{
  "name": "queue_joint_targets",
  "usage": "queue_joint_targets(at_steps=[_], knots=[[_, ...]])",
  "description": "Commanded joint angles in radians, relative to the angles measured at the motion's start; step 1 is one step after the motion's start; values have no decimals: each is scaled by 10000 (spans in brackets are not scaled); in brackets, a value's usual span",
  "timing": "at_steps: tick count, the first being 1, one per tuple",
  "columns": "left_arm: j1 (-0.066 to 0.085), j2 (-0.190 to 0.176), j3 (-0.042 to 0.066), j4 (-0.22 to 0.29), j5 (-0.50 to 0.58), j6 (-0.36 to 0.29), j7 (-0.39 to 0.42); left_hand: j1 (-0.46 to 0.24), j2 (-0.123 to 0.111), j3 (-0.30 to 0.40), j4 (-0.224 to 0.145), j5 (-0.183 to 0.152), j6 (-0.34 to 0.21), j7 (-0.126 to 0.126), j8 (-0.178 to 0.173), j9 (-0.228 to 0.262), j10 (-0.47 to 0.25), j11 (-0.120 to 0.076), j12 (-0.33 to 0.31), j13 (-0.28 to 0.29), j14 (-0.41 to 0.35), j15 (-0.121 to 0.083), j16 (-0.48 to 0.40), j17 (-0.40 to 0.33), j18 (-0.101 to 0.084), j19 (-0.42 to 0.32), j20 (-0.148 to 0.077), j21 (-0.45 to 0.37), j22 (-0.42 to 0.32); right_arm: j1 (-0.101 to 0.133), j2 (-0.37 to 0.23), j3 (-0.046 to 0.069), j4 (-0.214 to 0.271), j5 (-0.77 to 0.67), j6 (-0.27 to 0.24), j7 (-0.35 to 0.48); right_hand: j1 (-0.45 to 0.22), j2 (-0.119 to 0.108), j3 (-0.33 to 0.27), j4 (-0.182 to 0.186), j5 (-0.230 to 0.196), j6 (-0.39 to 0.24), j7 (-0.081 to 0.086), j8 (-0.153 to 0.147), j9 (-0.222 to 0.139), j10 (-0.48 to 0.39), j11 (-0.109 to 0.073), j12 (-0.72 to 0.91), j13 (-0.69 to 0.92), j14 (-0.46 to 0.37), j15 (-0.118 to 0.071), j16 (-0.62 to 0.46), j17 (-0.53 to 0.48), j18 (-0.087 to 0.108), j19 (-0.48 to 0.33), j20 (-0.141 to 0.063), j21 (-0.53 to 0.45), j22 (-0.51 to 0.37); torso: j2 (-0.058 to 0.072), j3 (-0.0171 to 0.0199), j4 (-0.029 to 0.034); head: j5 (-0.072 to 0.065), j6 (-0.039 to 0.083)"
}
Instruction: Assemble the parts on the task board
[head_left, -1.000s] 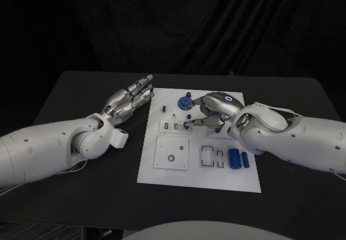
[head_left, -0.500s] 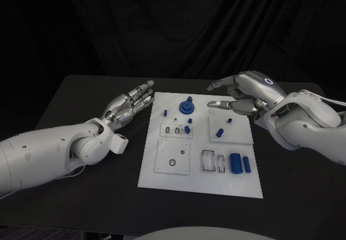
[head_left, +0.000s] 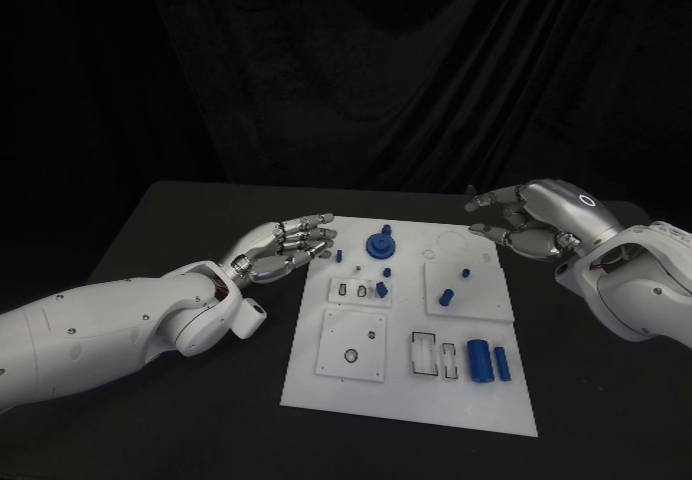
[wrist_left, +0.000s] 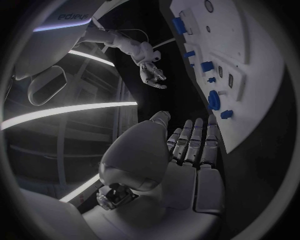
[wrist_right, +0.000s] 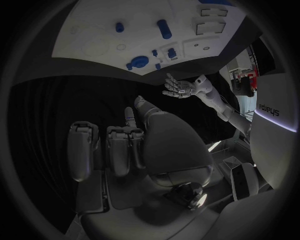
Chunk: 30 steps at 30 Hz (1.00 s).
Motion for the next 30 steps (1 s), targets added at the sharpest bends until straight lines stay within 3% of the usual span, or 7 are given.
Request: queue_joint_targets(at_steps=[1, 5, 15, 19, 22, 25, 30], knots=[[47, 161, 14, -212, -1719, -788, -938, 188, -139, 329, 129, -27, 398, 170, 63, 27, 843, 190, 219, 540, 957, 109, 981, 282, 35, 1299, 41, 568, 213, -108, 46, 2, -161, -64, 80, -506, -1367, -1478, 4423, -518, -39, 65, -102, -155, -125, 1062, -23, -24, 2630, 889, 135, -255, 2023, 241, 161, 87, -514, 2122, -169, 93, -22, 6, 111], [77, 404, 14, -423, -3291, -1171, -1254, 405, -430, 761, 146, -592, 1363, 329, 216, 106, 2182, 74, 661, 1483, 2046, -245, 2596, 839, 77, 2584, -279, 1348, 583, -235, 57, 1, -291, -49, 0, -529, -2153, -1890, 6351, -1690, -64, 146, -120, -108, -36, 895, 70, -164, 2479, 519, 102, -832, 1042, 527, -615, 145, -1801, 1723, -275, 172, -39, 13, 137], [392, 857, 15, -494, -5441, -1834, -1681, 388, -998, 1457, 127, -1004, 3090, 420, 294, 224, 3097, -332, 1054, 4570, 2054, -767, 5769, 2541, -41, 3236, -874, 3206, 1919, -366, -21, 1, -417, -10, -5, -644, -3143, -1918, 5732, -1027, -101, -425, -17, -213, 68, -4765, 469, -6556, -3167, -2986, 634, -6222, -5039, 1660, -4631, 667, -9110, -1041, -721, 448, -127, 80, -222], [589, 962, 15, -430, -5690, -2041, -1838, 237, -1115, 1594, 126, -1498, 3956, 514, 383, 319, 3344, -459, 1245, 6200, 2195, -897, 6994, 3257, -17, 3286, -993, 4124, 2668, -432, -41, 1, -441, 54, 58, -724, -3538, -1497, 2860, 773, -100, -601, -51, -178, 93, -5234, 650, -7440, -4133, -3163, 818, -7011, -5581, 1664, -4318, 892, -10115, -1711, -868, 552, -221, 191, -404], [736, 1015, 15, -354, -6294, -2209, -2030, 41, -1113, 1654, 180, -1754, 4261, 574, 393, 387, 3430, -581, 1544, 7771, 2303, -1069, 8056, 3963, 27, 3304, -1118, 5051, 3434, -479, -20, 1, -482, 90, 150, -802, -2629, -1076, 879, 1598, 1164, -609, 10, -152, 110, -5271, 652, -7374, -4241, -3076, 825, -7140, -5521, 1674, -3974, 873, -10632, -1954, -976, 597, -271, 252, -529], [868, 1097, 15, -271, -6866, -2261, -2272, -234, -1211, 1517, 172, -2426, 4472, 482, 393, 443, 4000, -890, 2361, 9269, 3671, -1361, 9691, 5653, 77, 3675, -1238, 6038, 4200, -522, 7, 1, -546, 106, 212, -828, -2287, -1086, 543, 1691, 1161, -510, 83, -97, 134, -5259, 644, -7337, -4272, -3023, 802, -7118, -5452, 1661, -3891, 881, -10748, -1978, -1032, 619, -318, 326, -596], [1012, 1312, 15, -170, -7288, -2079, -2838, -703, -1204, 1338, 174, -2798, 4849, 466, 533, 552, 5043, -1074, 6652, 11352, 6708, -1524, 12172, 9810, -404, 5501, -1467, 8856, 7873, -591, 36, 1, -637, 118, 199, -810, -2030, -1042, 185, 1941, 1161, -326, 136, -6, 177, -5158, 626, -7215, -4267, -2847, 780, -6935, -5216, 1665, -3764, 862, -10859, -1977, -1136, 650, -394, 480, -725]])
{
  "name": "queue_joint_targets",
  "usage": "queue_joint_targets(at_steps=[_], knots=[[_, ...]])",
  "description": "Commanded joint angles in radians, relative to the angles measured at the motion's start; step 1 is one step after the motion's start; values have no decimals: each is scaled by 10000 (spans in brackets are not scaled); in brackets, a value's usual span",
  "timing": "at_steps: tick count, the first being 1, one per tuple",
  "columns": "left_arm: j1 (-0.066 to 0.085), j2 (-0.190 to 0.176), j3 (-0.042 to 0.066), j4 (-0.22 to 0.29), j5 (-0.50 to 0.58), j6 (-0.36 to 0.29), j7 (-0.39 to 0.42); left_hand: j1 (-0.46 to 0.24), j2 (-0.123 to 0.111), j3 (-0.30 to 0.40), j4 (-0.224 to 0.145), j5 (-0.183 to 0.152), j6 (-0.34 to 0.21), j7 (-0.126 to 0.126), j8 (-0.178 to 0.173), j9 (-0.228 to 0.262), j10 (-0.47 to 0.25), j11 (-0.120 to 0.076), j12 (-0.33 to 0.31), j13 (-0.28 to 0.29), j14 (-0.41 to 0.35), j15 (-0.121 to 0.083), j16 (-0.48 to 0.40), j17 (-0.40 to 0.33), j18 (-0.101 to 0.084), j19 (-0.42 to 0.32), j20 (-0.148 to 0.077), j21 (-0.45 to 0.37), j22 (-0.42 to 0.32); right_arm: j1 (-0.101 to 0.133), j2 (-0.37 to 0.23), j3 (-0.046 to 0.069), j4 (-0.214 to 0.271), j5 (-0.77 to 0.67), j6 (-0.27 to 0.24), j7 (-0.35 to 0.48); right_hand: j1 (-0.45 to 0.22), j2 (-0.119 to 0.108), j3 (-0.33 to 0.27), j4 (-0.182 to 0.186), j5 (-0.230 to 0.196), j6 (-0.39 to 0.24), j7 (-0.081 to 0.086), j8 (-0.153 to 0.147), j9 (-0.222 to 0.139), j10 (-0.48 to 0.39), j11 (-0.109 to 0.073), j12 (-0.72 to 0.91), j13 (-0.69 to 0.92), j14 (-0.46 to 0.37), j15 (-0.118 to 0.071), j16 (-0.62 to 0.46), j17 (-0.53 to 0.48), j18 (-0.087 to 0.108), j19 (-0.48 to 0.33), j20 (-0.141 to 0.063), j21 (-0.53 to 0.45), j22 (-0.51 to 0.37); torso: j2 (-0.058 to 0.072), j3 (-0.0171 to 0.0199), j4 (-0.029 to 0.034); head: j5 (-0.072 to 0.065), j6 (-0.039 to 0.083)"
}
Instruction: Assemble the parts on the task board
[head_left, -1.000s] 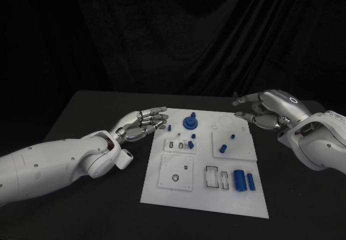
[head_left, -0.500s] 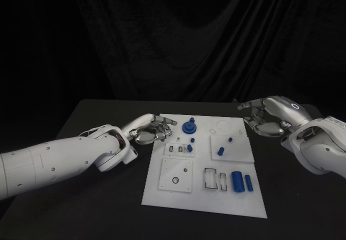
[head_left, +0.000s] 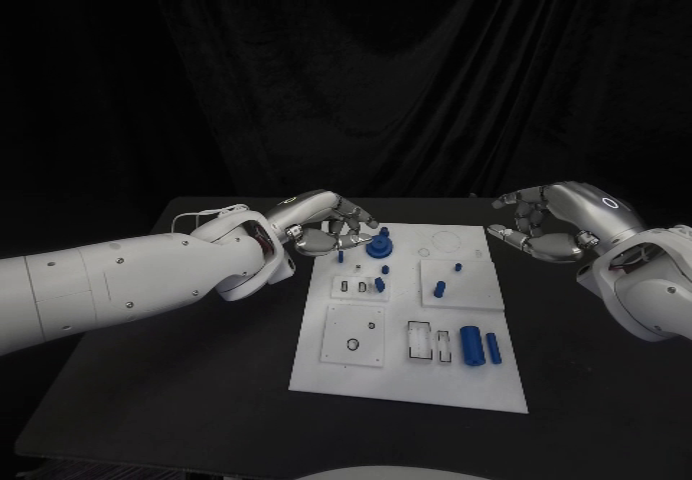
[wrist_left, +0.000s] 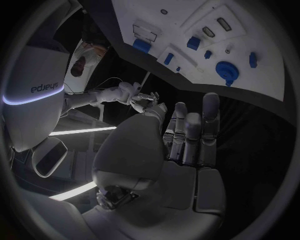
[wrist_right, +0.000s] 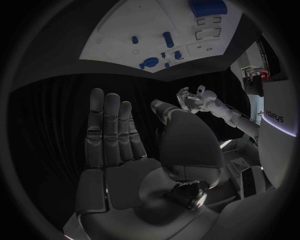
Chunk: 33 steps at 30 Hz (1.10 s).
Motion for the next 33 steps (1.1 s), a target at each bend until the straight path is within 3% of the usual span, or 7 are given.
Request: queue_joint_targets(at_steps=[1, 5, 9, 14, 19, 25, 33], knots=[[76, 165, 6, 67, -979, -35, -865, -243, -25, -134, -6, -144, 408, 7, 273, 116, 1673, -70, 3342, 1244, 2014, -90, 1181, 2508, -378, 1463, -66, 1551, 2260, -56, 13, 7, -52, 35, 29, -264, 138, 35, -266, 175, 8, 155, 1, 100, 34, 288, -31, 344, 187, 258, -2, 277, 278, 98, 191, -15, -82, 8, -141, 43, -84, 85, -102], [112, 420, 7, 43, -1671, 300, -1740, -666, -46, -414, -20, -245, 973, -35, 745, 399, 3272, -44, 6212, 1971, 3803, -68, 1944, 4776, -636, 2519, -84, 2569, 3849, -99, 28, 7, -108, 37, -53, -264, 138, 155, -599, 317, -40, 337, 31, 187, 89, 1012, -85, 1185, 836, 780, -68, 964, 987, 104, 429, -82, -74, 98, -213, 59, -129, 131, -198], [129, 684, 7, 17, -2650, 599, -2947, -1304, -93, -907, -43, -819, 1647, -372, 1694, 1193, 4317, -281, 7796, 2381, 4016, -283, 2005, 5038, -817, 3298, -208, 3120, 4842, -137, 25, 8, -174, 39, -246, -335, -53, 323, -1046, 328, -66, 662, -1, 352, 214, 2622, -213, 2952, 2367, 1821, -230, 2480, 2565, -78, 1308, -246, 1294, 821, -285, 73, -163, 133, -356], [134, 922, 8, 11, -3059, 689, -3941, -1725, 6, -1296, -161, -485, 1059, -786, 3924, 3784, 5035, -663, 8755, 2682, 4016, -628, 2005, 5038, -952, 3937, -633, 3471, 5565, -152, -47, 8, -185, -3, -485, -491, -117, 389, -1406, 324, 94, 1467, -94, 966, 815, 4187, -349, 4793, 4165, 2698, -401, 3986, 4185, -388, 2302, -429, 3527, 1887, -362, 97, -182, 97, -509], [136, 1103, 8, 86, -3195, 780, -4830, -1754, 21, -1196, -130, 319, 102, -993, 5746, 6408, 5380, -865, 9196, 2856, 4016, -855, 2005, 5038, -1057, 4279, -795, 3614, 5944, -158, -112, 8, -208, -108, -530, -595, 115, 402, -1445, 321, 888, 1350, -129, 1438, 1392, 4284, -389, 4969, 4378, 2747, -437, 4164, 4405, -425, 2357, -483, 3808, 2223, -394, 129, -225, 155, -625], [135, 1248, 9, 229, -3238, 1419, -5946, -2147, -10, -1189, 16, 180, -182, -1005, 5966, 7316, 5468, -901, 9308, 2902, 4016, -905, 2005, 5038, -1086, 4390, -850, 3646, 6061, -186, -108, 8, -278, -145, -498, -651, 445, 301, -1076, 300, 2843, 881, -136, 1878, 2025, 4205, -401, 4898, 4382, 2700, -450, 4131, 4425, -417, 2278, -491, 3759, 2500, -373, 150, -310, 310, -689], [133, 1425, 9, 256, -3252, 2390, -7255, -3286, 187, -1526, 24, -469, 132, -1031, 5759, 7806, 5572, -923, 9439, 2961, 4016, -930, 2005, 5038, -1160, 4670, -861, 3772, 6350, -225, -76, 8, -333, -157, -456, -704, 468, 313, -983, 314, 3002, 793, -118, 1927, 2110, 4189, -392, 4878, 4374, 2683, -446, 4099, 4399, -408, 2250, -487, 3688, 2530, -331, 88, -235, 329, -742]])
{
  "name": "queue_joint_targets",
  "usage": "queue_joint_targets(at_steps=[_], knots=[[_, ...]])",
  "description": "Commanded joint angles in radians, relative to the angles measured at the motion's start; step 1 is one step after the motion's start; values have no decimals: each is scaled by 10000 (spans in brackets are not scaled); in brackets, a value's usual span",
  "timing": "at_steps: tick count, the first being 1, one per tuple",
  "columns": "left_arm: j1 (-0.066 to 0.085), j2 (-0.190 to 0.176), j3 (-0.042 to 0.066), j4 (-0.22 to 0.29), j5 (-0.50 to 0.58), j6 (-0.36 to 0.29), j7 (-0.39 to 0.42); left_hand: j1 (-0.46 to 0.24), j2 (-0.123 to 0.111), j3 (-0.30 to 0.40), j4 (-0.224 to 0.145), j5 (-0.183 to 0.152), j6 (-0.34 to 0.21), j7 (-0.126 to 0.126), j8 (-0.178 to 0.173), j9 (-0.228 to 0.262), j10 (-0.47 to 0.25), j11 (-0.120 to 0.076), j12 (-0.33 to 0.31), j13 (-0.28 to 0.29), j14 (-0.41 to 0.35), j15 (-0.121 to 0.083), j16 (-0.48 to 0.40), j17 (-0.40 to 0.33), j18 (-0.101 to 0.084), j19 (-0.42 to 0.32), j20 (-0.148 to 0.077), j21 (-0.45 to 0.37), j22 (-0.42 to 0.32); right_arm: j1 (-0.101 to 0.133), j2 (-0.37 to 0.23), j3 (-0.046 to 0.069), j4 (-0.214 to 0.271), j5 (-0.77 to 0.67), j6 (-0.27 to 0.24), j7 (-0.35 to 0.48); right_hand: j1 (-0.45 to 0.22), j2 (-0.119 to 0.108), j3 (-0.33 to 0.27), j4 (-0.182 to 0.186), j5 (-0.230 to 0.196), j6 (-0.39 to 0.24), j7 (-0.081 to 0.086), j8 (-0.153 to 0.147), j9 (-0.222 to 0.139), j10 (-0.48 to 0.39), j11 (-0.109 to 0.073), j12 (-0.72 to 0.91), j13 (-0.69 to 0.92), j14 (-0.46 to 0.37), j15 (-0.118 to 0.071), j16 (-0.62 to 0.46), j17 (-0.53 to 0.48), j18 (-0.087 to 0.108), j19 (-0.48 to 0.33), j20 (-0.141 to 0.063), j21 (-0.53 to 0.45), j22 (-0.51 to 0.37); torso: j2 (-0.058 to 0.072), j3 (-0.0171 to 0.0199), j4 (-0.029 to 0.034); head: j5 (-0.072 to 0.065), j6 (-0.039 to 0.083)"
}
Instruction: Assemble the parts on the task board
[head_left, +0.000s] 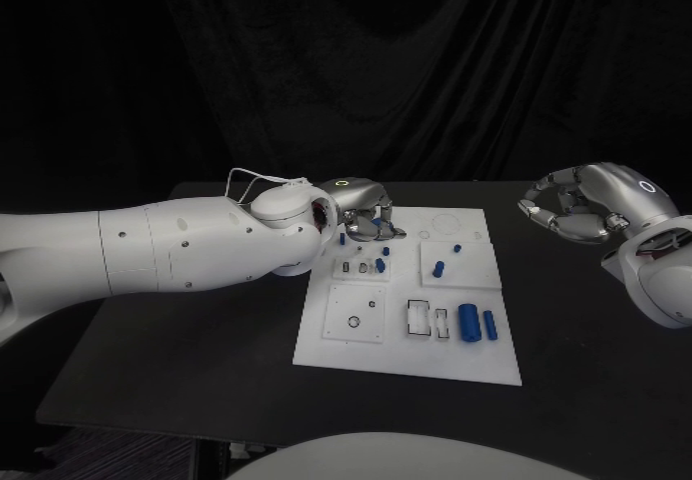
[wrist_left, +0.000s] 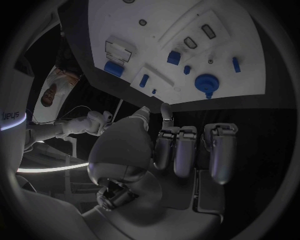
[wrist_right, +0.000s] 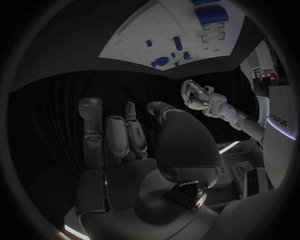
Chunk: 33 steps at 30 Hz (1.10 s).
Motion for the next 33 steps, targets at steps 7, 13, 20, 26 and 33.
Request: queue_joint_targets(at_steps=[7, 13, 20, 26, 33], knots=[[24, 245, 8, -48, -177, 1421, -1857, -988, 174, -406, 2, -354, 1365, -373, -355, 526, 1042, -390, 34, 2618, 1038, -424, 26, 2628, -264, 591, -321, 270, 2005, -36, 29, 9, -38, -105, -199, -292, 63, 71, 65, 10, 35, -90, -15, 78, 29, -51, -8, -57, 85, 4, -20, -39, -18, -74, -80, -19, -83, 557, 17, -21, 44, -10, -110], [21, 444, 8, -192, -177, 1900, -2362, -1106, 225, -456, -15, -230, 1888, -497, -629, 605, 1042, -502, 34, 2618, 1038, -532, 26, 2628, -283, 656, -432, 298, 2071, -45, 54, 10, -56, -105, -205, -290, 35, 99, 85, 19, 39, -93, -9, 93, 46, -73, -2, -82, 63, -8, -16, -66, -45, -67, -95, -17, -129, 555, 15, -11, 39, 1, -166], [17, 620, 7, -347, -178, 2399, -2775, -1106, 222, -438, -32, 168, 2163, -544, -1026, 562, 1042, -555, 34, 2618, 1038, -591, 26, 2628, -285, 669, -499, 293, 2079, -47, 78, 10, -71, -106, -156, -317, 40, 100, 145, -9, 127, -106, -7, 131, 91, -142, 4, -158, -2, -44, -8, -135, -114, -52, -134, -10, -240, 553, 10, -3, 16, 16, -254], [10, 789, 6, -508, -178, 2623, -2958, -1090, 178, -409, -34, 334, 2297, -506, -1607, 331, 1042, -536, 34, 2618, 1038, -587, 26, 2628, -272, 638, -507, 253, 2033, -50, 97, 10, -103, -106, -126, -278, 169, 57, 344, -42, 518, -147, 2, 235, 216, -191, 7, -222, -38, -67, -3, -188, -146, -37, -169, -1, -357, 597, 6, -11, 17, 33, -335], [-7, 996, 4, -737, -178, 2643, -2959, -1071, 170, -371, -40, 382, 2398, -468, -2023, 155, 1042, -507, 34, 2618, 1038, -566, 26, 2628, -267, 630, -490, 236, 2021, -54, 123, 10, -104, -106, -165, -183, 183, 52, 379, -40, 582, -151, 0, 255, 239, -229, 6, -270, -83, -69, -4, -198, -153, -34, -172, -1, -376, 605, 3, -24, 19, 19, -437]])
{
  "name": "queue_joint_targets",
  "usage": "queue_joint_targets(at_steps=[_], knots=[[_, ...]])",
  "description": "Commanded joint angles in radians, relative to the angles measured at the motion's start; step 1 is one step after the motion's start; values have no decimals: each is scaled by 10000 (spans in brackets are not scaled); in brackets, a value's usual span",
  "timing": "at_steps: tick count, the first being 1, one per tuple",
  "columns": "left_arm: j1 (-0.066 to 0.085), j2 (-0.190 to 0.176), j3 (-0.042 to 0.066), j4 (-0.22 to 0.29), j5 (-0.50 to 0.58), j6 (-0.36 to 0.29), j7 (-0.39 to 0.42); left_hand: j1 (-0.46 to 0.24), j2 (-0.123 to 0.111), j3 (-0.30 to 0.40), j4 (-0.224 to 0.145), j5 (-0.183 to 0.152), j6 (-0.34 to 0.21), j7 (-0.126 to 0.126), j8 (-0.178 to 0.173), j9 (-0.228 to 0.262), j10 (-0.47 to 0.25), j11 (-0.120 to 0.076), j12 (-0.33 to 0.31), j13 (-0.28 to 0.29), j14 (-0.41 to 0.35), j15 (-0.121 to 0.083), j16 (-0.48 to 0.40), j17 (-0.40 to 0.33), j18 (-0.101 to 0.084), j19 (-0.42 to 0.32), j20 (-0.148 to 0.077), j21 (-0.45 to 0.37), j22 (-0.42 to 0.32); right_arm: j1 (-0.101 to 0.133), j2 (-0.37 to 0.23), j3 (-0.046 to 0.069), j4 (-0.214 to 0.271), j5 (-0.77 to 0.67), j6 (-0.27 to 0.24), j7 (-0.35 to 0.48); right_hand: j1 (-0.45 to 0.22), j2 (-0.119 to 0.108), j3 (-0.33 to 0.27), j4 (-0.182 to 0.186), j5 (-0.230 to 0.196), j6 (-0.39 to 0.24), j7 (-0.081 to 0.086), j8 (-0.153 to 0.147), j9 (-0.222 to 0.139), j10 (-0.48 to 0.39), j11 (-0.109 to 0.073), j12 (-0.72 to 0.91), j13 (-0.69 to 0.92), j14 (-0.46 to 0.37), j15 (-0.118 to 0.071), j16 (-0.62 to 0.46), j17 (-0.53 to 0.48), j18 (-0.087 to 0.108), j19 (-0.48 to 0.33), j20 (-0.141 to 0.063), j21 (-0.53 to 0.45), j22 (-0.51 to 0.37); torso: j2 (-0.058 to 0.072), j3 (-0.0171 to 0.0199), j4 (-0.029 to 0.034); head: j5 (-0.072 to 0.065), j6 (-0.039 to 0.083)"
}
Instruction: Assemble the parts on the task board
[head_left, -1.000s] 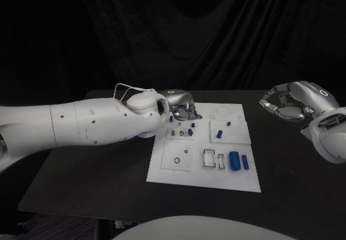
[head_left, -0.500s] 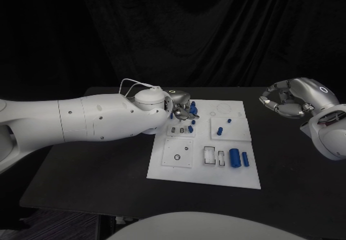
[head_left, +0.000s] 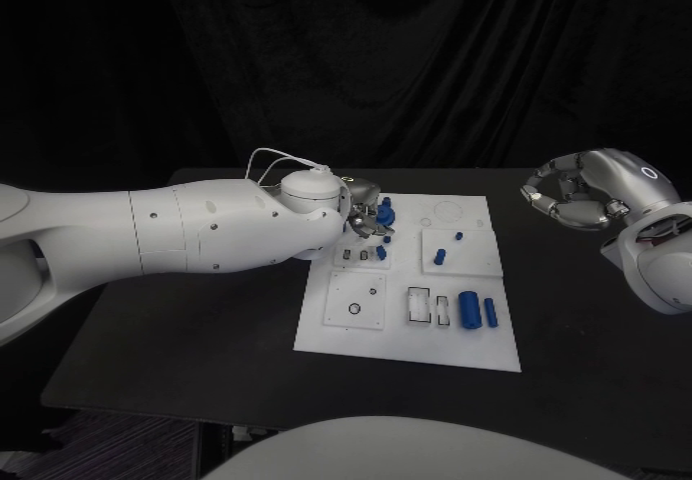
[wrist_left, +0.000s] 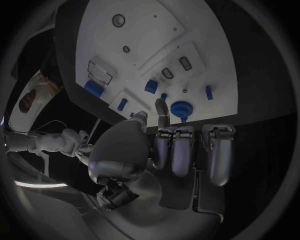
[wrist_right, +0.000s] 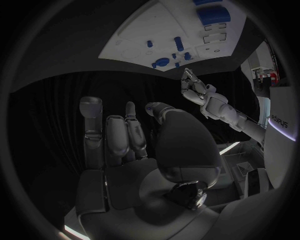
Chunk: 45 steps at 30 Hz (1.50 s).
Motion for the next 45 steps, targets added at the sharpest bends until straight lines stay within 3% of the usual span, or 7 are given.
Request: queue_joint_targets(at_steps=[1, 15, 23, 27, 28, 32, 45], knots=[[-9, 87, 7, -83, -76, 252, -107, -50, -67, 54, -23, 69, 92, 30, -154, -70, 1040, -41, 33, 2619, 1075, -28, 26, 2631, -110, 590, -55, -39, 2014, -22, -9, 9, 0, -71, -168, -99, 134, 2, 46, 2, 78, -80, -3, 60, 15, -76, -17, -78, -23, -69, -4, -32, -15, -39, -95, -3, -31, 614, 1, -19, 7, -16, -44], [-97, 410, 6, -420, -76, 81, 66, 121, -84, 172, -95, 262, 265, 47, -544, -238, 1040, -23, 33, 2619, 1075, -7, 26, 2631, -107, 587, -33, -52, 2011, -34, -3, 9, -7, -71, -113, -66, 181, -30, 148, -7, 275, -99, -4, 108, 74, -126, -19, -155, -85, -82, -7, -75, -51, -30, -106, -4, -103, 635, 5, -56, -1, -27, -62], [-164, 460, 6, -452, -76, 109, 66, 134, -100, 179, -96, 256, 293, 49, -588, -252, 1040, -20, 33, 2619, 1075, -6, 26, 2631, -108, 591, -31, -51, 2015, -37, 7, 9, -5, -71, -118, -56, 190, -35, 161, -11, 298, -100, -4, 115, 82, -134, -20, -167, -96, -85, -8, -86, -62, -28, -109, -4, -119, 635, 5, -48, -2, -38, -62], [-214, 452, 6, -430, -76, 134, 24, 73, -123, 155, -39, -58, 397, 59, -719, -280, 1040, -14, 33, 2619, 1075, 3, 26, 2631, -107, 589, -24, -58, 2014, -39, 5, 9, -9, -71, -116, -56, 190, -35, 161, -11, 298, -100, -4, 115, 82, -134, -20, -167, -96, -85, -8, -86, -62, -28, -109, -4, -119, 635, -5, -46, 6, -57, -62], [-229, 451, 6, -426, -76, 146, 15, -52, -118, 97, -1, -476, 491, 65, -832, -285, 1040, -6, 33, 2619, 1075, 8, 26, 2631, -109, 598, -17, -56, 2026, -41, 4, 9, -11, -71, -115, -56, 190, -35, 161, -11, 298, -100, -4, 115, 82, -134, -20, -167, -96, -85, -8, -86, -62, -28, -109, -4, -119, 635, -7, -42, 3, -49, -62], [-302, 458, 6, -423, -76, 163, -8, -360, -56, -41, 22, -966, 627, 72, -987, -253, 1040, 1, 33, 2619, 1075, 15, 26, 2631, -108, 597, -8, -66, 2026, -53, 2, 9, -12, -71, -119, -51, 190, -36, 167, -8, 308, -98, -3, 120, 87, -134, -20, -168, -96, -84, -8, -85, -59, -28, -107, -5, -117, 638, -12, -42, -3, -30, -62], [-441, 501, 6, -490, -76, 165, -1, -354, -12, -39, -31, -831, 670, 66, -1076, -220, 1040, -2, 33, 2619, 1075, 14, 26, 2631, -102, 585, -7, -83, 2012, -76, 0, 9, -15, -71, -105, -41, 193, -34, 176, -7, 319, -90, -2, 130, 94, -130, -19, -167, -94, -84, -9, -89, -63, -26, -108, -5, -127, 639, -29, -44, 4, -63, -62]])
